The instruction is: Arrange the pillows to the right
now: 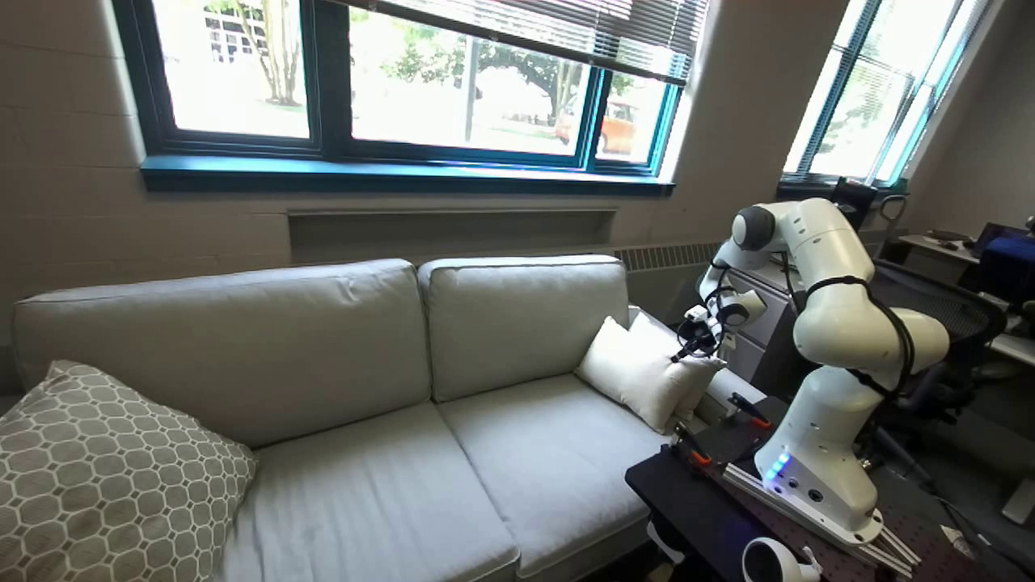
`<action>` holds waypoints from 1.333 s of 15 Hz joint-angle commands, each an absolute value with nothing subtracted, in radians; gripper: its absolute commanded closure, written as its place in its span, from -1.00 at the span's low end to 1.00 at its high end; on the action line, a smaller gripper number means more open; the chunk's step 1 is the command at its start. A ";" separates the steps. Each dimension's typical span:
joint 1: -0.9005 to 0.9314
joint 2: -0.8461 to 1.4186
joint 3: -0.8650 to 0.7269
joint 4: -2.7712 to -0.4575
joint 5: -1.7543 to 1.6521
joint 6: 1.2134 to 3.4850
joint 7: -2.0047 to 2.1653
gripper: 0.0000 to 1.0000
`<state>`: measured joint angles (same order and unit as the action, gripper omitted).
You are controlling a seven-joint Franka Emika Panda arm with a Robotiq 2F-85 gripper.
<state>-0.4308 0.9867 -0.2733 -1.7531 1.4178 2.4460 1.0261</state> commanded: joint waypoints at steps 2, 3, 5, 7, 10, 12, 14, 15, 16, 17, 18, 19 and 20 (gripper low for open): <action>-0.461 0.889 -0.281 -1.850 1.501 2.447 0.947 -1.00; -0.462 0.870 -0.284 -1.868 1.520 2.450 0.933 -1.00; -0.463 0.838 -0.292 -1.899 1.557 2.452 0.904 -1.00; -0.457 0.803 -0.298 -1.933 1.591 2.453 0.872 -1.00; -0.441 0.747 -0.299 -1.985 1.628 2.450 0.824 -1.00; -0.428 0.702 -0.299 -2.028 1.636 2.441 0.798 -1.00; -0.417 0.653 -0.295 -2.074 1.627 2.410 0.778 -1.00; -0.410 0.629 -0.292 -2.096 1.620 2.390 0.771 -1.00; -0.399 0.605 -0.289 -2.121 1.608 2.364 0.765 -1.00; -0.386 0.584 -0.287 -2.142 1.598 2.344 0.759 -1.00; -0.371 0.563 -0.285 -2.164 1.581 2.319 0.756 -1.00; -0.353 0.547 -0.282 -2.181 1.561 2.299 0.755 -1.00; -0.336 0.533 -0.279 -2.196 1.528 2.271 0.762 -1.00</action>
<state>-0.3705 0.6209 -0.2898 -2.1115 1.5877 2.3267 0.7782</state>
